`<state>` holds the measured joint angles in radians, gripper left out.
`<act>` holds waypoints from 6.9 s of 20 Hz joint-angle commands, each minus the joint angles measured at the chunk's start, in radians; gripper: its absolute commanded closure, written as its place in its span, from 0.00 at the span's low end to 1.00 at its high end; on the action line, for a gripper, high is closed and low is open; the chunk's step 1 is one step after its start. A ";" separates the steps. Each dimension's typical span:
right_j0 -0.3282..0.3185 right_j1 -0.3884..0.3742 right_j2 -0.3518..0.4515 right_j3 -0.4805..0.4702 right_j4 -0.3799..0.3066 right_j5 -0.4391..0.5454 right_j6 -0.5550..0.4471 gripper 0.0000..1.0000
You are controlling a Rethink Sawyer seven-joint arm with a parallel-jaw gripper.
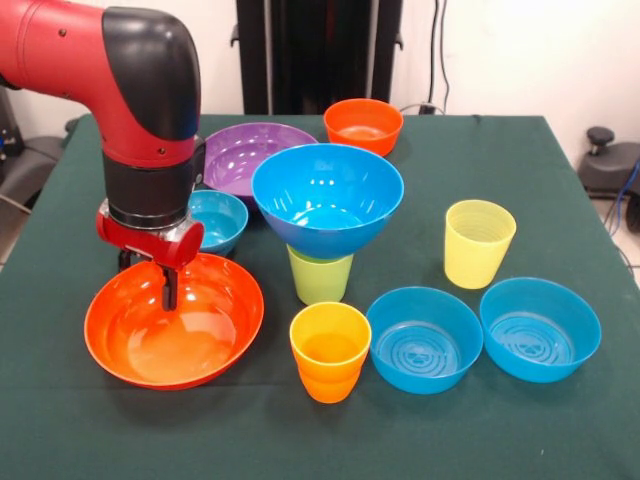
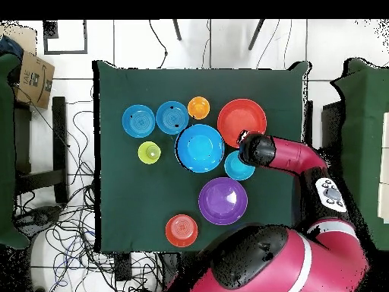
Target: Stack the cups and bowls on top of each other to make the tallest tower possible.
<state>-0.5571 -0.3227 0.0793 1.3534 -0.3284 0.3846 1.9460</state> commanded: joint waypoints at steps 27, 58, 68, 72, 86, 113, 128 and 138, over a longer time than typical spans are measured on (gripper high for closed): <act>0.004 0.027 0.087 0.040 0.014 0.008 0.028 1.00; -0.193 -0.091 0.355 0.189 0.104 0.163 -0.087 1.00; -0.270 -0.147 0.464 0.278 0.127 0.167 -0.073 1.00; -0.311 -0.145 0.515 0.305 0.138 0.175 -0.078 1.00; -0.339 -0.148 0.524 0.297 0.110 0.208 -0.069 1.00; -0.325 -0.292 0.540 0.354 0.167 0.347 -0.021 1.00; -0.305 -0.331 0.545 0.366 0.204 0.381 0.011 1.00; -0.255 -0.252 0.539 0.387 0.191 0.149 0.084 1.00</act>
<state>-0.8802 -0.6410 0.5838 1.6812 -0.1459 0.6526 1.9460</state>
